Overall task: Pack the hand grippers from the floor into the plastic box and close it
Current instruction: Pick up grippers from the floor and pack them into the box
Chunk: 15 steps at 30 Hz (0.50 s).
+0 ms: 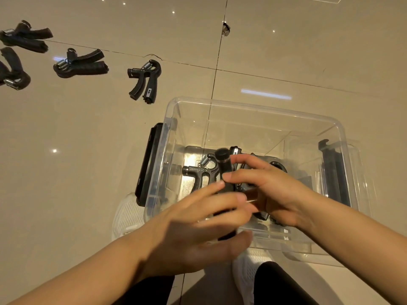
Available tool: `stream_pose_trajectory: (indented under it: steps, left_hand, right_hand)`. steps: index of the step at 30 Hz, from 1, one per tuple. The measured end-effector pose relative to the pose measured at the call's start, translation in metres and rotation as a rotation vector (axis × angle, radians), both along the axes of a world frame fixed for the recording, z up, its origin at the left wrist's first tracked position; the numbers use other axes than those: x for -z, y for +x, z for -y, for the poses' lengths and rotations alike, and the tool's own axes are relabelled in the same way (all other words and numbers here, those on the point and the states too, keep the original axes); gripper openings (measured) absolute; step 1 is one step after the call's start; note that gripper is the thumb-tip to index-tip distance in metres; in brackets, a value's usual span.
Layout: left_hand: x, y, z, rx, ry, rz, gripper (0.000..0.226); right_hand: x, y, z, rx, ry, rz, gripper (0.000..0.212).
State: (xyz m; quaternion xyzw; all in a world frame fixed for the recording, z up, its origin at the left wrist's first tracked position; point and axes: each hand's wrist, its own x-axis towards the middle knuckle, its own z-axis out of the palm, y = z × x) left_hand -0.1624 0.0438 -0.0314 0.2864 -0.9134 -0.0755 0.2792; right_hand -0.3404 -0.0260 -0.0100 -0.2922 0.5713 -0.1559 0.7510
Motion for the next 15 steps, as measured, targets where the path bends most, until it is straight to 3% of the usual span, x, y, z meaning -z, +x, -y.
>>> stream_pose_trajectory:
  steps: [3,6,9,15]
  left_hand:
    - [0.006,0.016,0.009,-0.223,0.094,0.039,0.067]
    - [0.008,0.037,0.012,-0.548,0.317,0.075,0.084]
    - [0.012,0.039,0.007,-0.65,0.514,0.022,0.085]
    - [0.015,0.04,0.01,-0.607,0.511,0.063,0.072]
  right_hand:
    - [0.006,-0.008,0.01,0.011,-0.114,-0.093,0.034]
    - [0.014,-0.014,0.018,-0.038,-0.241,-0.197,0.04]
    - [0.03,-0.003,0.028,-0.135,-0.308,-0.275,0.047]
    - [0.069,0.049,0.039,-0.476,-0.631,-0.634,0.051]
